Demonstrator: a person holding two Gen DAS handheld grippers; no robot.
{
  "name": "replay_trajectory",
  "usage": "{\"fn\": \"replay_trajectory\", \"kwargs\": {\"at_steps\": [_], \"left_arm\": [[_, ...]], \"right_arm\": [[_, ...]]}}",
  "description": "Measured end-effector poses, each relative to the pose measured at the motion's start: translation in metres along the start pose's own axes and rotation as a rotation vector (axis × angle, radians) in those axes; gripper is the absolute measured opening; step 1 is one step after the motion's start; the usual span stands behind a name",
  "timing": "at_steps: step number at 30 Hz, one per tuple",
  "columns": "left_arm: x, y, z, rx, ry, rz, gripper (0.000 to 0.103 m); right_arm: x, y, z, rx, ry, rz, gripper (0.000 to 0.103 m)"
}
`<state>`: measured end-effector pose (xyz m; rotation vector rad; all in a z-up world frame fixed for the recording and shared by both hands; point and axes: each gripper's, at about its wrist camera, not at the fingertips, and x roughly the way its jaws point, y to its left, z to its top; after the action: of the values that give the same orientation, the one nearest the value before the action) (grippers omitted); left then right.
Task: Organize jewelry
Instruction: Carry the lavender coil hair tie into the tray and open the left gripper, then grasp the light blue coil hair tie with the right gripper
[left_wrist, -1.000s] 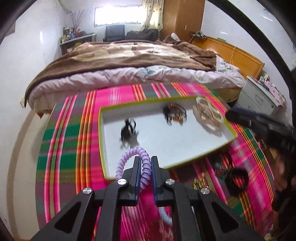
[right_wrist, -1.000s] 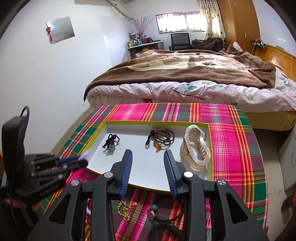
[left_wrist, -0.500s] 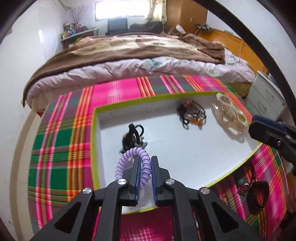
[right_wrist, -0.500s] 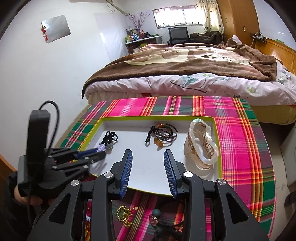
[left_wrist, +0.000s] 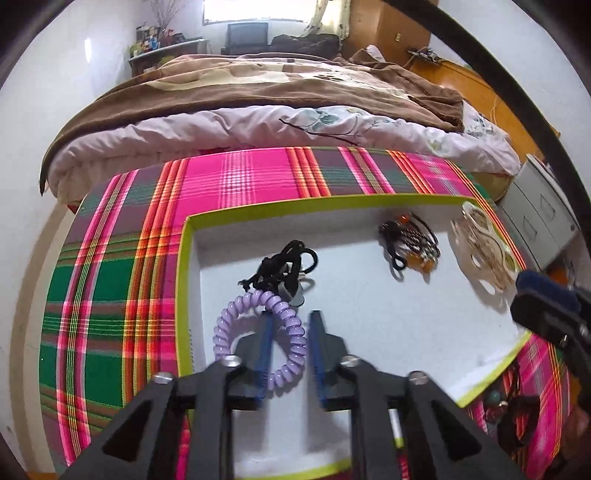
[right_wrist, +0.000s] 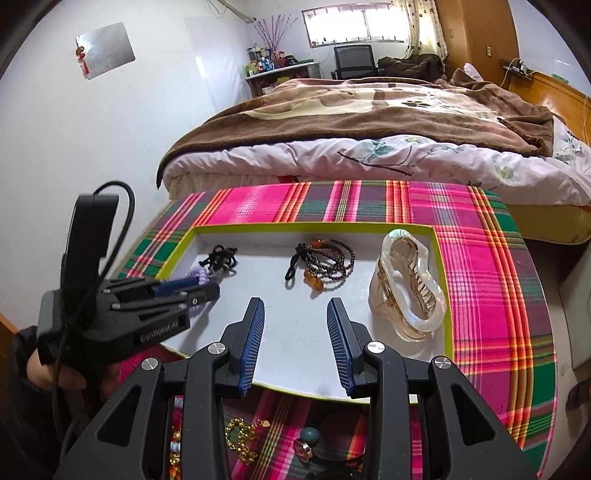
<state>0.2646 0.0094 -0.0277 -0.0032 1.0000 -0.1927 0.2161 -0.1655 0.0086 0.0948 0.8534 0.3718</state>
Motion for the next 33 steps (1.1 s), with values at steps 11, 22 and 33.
{"fn": "replay_trajectory", "kwargs": {"at_steps": [11, 22, 33], "left_arm": [[-0.038, 0.008, -0.018, -0.033, -0.046, -0.073, 0.065], [-0.116, 0.022, -0.076, -0.063, -0.127, -0.041, 0.070], [-0.152, 0.047, -0.150, -0.160, -0.130, -0.040, 0.071]], "right_arm": [[-0.028, 0.005, -0.017, -0.018, -0.021, -0.007, 0.036], [-0.060, 0.018, -0.057, -0.054, -0.023, 0.021, 0.037], [-0.037, 0.088, -0.093, -0.289, 0.038, 0.110, 0.039]]}}
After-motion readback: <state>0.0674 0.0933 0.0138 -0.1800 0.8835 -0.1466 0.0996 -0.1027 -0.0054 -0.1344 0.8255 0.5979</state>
